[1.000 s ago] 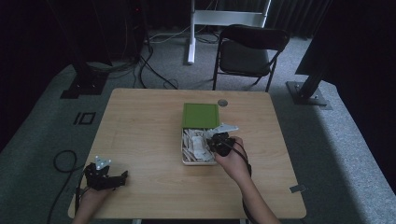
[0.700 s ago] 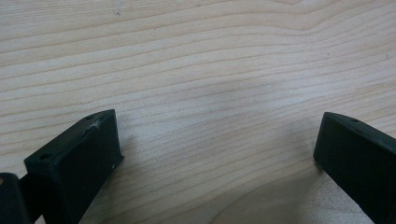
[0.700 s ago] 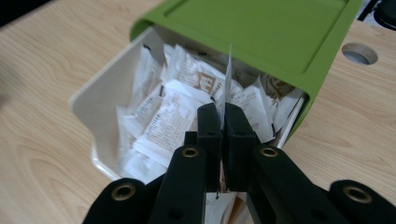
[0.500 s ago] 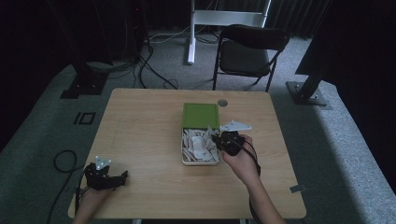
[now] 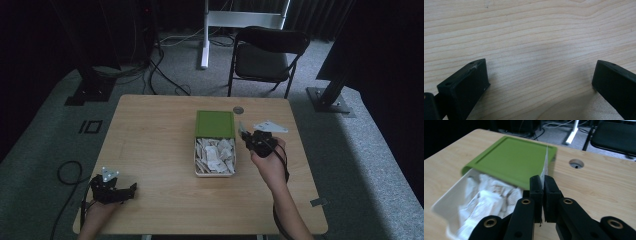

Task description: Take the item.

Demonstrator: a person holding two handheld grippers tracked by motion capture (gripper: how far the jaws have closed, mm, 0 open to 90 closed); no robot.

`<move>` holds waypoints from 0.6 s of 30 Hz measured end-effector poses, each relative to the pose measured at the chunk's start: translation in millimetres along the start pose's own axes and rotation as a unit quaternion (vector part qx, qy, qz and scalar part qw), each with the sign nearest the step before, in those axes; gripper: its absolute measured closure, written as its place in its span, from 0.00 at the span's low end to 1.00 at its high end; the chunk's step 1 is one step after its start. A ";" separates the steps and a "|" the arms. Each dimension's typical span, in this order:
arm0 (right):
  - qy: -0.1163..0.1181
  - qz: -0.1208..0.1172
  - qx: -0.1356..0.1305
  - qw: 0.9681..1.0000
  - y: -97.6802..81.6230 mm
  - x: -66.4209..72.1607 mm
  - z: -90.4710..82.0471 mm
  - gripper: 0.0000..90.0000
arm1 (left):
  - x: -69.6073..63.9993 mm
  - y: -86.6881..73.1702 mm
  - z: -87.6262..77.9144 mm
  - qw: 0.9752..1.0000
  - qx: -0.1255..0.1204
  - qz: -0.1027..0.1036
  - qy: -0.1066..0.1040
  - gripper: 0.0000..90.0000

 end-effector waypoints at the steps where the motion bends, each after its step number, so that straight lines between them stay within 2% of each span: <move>1: -0.004 -0.002 0.002 1.000 -1.1 -2.8 3.2 0.97 | 0.0 0.0 0.0 1.000 0.000 0.000 0.000 0.02; 7: -0.020 0.010 0.013 1.000 -7.5 -16.5 22.2 0.97 | -0.1 0.0 0.0 1.000 0.000 -0.001 0.000 0.02; 11: -0.027 0.037 0.010 0.999 -12.1 -28.7 41.4 0.97 | -0.1 0.0 0.0 1.000 0.000 -0.001 0.000 0.02; 18: -0.047 0.062 0.022 0.997 -22.7 -41.9 67.5 0.97 | -0.1 -0.1 0.0 1.000 0.000 -0.001 0.000 0.02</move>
Point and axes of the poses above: each handheld gripper's, and its own axes: z roughly forward along the jaws, y roughly out of its top, x roughly to its left, the point moved 3 cm from there along z, roughly forward along the jaws, and after that the axes turned 14 degrees about -z, right-handed, at the moved point
